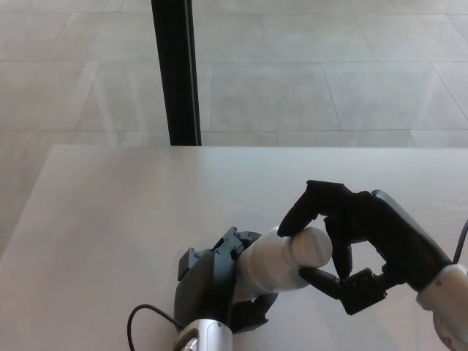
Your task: The robot uses its left hand to to lift the bottle kept on the middle of the desk and tilts it towards its right hand. It then uses its right hand to rotate its cap to open it and places the bottle and cap back on the desk
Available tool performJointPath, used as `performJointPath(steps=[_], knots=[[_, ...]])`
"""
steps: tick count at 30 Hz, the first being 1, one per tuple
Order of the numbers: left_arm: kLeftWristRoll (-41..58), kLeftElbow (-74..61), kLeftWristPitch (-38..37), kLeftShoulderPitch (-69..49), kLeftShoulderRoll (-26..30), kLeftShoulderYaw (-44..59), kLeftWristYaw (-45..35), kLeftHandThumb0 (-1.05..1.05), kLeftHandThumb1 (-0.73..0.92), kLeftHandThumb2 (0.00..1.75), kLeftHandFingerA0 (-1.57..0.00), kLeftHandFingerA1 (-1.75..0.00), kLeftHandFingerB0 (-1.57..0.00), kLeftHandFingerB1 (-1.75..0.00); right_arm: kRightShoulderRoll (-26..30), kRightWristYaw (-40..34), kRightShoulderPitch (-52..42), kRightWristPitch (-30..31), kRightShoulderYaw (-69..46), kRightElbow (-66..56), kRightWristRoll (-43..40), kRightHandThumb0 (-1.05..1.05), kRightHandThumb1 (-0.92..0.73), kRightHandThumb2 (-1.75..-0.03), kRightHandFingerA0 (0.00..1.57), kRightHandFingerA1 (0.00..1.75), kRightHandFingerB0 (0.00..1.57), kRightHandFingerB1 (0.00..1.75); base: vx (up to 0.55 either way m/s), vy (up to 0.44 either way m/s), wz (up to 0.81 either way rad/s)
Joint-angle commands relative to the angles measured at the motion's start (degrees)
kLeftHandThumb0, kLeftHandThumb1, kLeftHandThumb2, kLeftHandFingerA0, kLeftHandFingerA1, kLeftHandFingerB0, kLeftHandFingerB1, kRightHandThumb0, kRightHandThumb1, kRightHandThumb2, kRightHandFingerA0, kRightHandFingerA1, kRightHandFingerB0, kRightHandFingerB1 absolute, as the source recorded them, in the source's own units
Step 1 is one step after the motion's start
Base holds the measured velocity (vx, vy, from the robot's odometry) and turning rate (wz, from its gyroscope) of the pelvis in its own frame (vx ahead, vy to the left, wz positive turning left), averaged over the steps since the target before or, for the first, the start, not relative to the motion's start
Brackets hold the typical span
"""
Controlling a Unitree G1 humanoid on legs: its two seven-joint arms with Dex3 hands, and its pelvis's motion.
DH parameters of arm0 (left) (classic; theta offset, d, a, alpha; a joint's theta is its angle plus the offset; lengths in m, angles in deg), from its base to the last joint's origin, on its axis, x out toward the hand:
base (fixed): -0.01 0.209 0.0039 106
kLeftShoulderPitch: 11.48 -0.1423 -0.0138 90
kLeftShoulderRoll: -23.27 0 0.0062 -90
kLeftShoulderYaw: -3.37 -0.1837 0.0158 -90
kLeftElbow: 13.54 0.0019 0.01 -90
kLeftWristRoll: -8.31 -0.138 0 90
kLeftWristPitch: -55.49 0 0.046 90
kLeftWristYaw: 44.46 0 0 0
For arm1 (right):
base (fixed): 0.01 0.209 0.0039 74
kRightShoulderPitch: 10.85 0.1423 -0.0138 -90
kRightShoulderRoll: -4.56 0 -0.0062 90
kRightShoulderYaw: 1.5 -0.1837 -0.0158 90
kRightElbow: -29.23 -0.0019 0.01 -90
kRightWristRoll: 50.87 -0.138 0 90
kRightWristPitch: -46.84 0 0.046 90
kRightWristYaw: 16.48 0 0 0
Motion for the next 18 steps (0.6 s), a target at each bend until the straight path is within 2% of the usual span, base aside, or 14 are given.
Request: performJointPath(steps=[1, 3, 5, 8, 11, 12, 13, 14, 15, 16, 17, 18], knots=[[-1.33, 3.01, 2.90, -2.40, 1.44, -0.07, -0.96, -0.04, 0.77, 0.71, -0.66, -1.08, -0.51, -0.69, 0.87, -1.32, 1.57, -5.98, -0.59, 1.02, 1.79, -0.17, -0.40, -1.46, 0.97, 1.75, 0.84, 1.55, 0.00, 0.000, 0.00], [-1.06, 3.02, 2.67, -2.48, 1.47, 0.08, -1.34, -0.05, 0.75, 0.70, -0.61, -0.94, -0.45, -0.64, 1.56, -1.48, 2.68, -9.35, 0.21, 1.75, 3.20, -0.18, -0.43, -1.40, 1.00, 1.75, 0.82, 1.54, 0.00, 0.000, 0.00], [-0.99, 2.97, 2.43, -2.63, 1.39, 0.20, -1.37, -0.05, 0.75, 0.70, -0.58, -0.91, -0.45, -0.65, 2.02, -1.17, 3.11, -10.41, 0.71, 1.77, 3.95, -0.19, -0.44, -1.38, 1.01, 1.75, 0.79, 1.53, 0.00, 0.000, 0.00], [-0.67, 2.63, 2.08, -3.06, 1.22, 0.48, -1.49, -0.05, 0.76, 0.69, -0.58, -0.90, -0.44, -0.64, 3.45, -0.38, 3.86, -12.59, 2.00, 1.66, 5.70, -0.20, -0.46, -1.36, 0.99, 1.75, 0.79, 1.53, 0.00, 0.000, 0.00], [-0.82, 2.87, 0.84, -3.23, 1.54, -0.17, -2.06, -0.04, 0.76, 0.71, -0.56, -0.88, -0.44, -0.65, 4.85, -1.43, 4.07, -17.59, 2.75, 2.56, 7.20, -0.21, -0.44, -1.36, 1.00, 1.75, 0.81, 1.51, 0.00, 0.000, 0.00], [-1.19, 2.98, 1.18, -3.13, 1.63, -0.29, -1.96, -0.04, 0.77, 0.71, -0.60, -0.93, -0.46, -0.66, 4.97, -1.61, 4.21, -19.05, 3.10, 3.12, 7.31, -0.21, -0.44, -1.37, 1.01, 1.75, 0.81, 1.52, 0.00, 0.000, 0.00], [-1.09, 2.85, 1.69, -3.10, 1.53, -0.13, -2.13, -0.05, 0.80, 0.69, -0.63, -1.05, -0.48, -0.67, 5.15, -1.68, 4.38, -19.88, 3.33, 3.47, 7.54, -0.25, -0.43, -1.34, 1.00, 1.75, 0.78, 1.62, 0.00, 0.000, 0.00], [-0.78, 2.78, 1.93, -3.11, 1.53, 0.27, -2.46, -0.04, 0.78, 0.70, -0.59, -0.94, -0.49, -0.67, 6.01, -1.39, 4.91, -21.97, 4.01, 4.25, 8.37, -0.25, -0.41, -1.34, 1.00, 1.75, 0.79, 1.65, 0.00, 0.000, 0.00], [-0.73, 2.82, 1.73, -3.12, 1.60, 0.33, -2.49, -0.04, 0.78, 0.70, -0.59, -0.94, -0.49, -0.67, 6.30, -1.26, 5.06, -22.50, 4.19, 4.44, 8.58, -0.25, -0.41, -1.34, 1.00, 1.75, 0.79, 1.65, 0.00, 0.000, 0.00], [-0.51, 3.19, 0.53, -3.54, 1.42, 0.65, -1.60, -0.04, 0.76, 0.74, -0.65, -1.29, -0.60, -0.85, 7.21, -0.93, 4.92, -23.29, 4.33, 4.53, 9.04, -0.24, -0.38, -1.31, 0.98, 1.75, 0.78, 1.68, 0.00, 0.000, 0.00], [-0.63, 3.14, 0.77, -3.57, 1.41, 0.64, -1.62, -0.04, 0.77, 0.75, -0.66, -1.32, -0.58, -0.80, 7.62, -0.66, 4.82, -23.52, 4.23, 4.56, 8.93, -0.30, -0.42, -1.20, 1.26, 1.45, 1.04, 1.33, 0.00, 0.000, 0.00], [-0.42, 2.73, 0.81, -3.89, 1.54, 0.71, -2.04, -0.05, 0.79, 0.69, -0.67, -1.09, -0.47, -0.67, 8.19, -0.25, 4.54, -23.63, 3.62, 4.59, 8.26, -0.27, -0.42, -1.22, 1.28, 1.45, 1.04, 1.32, 0.00, 0.000, 0.00]])
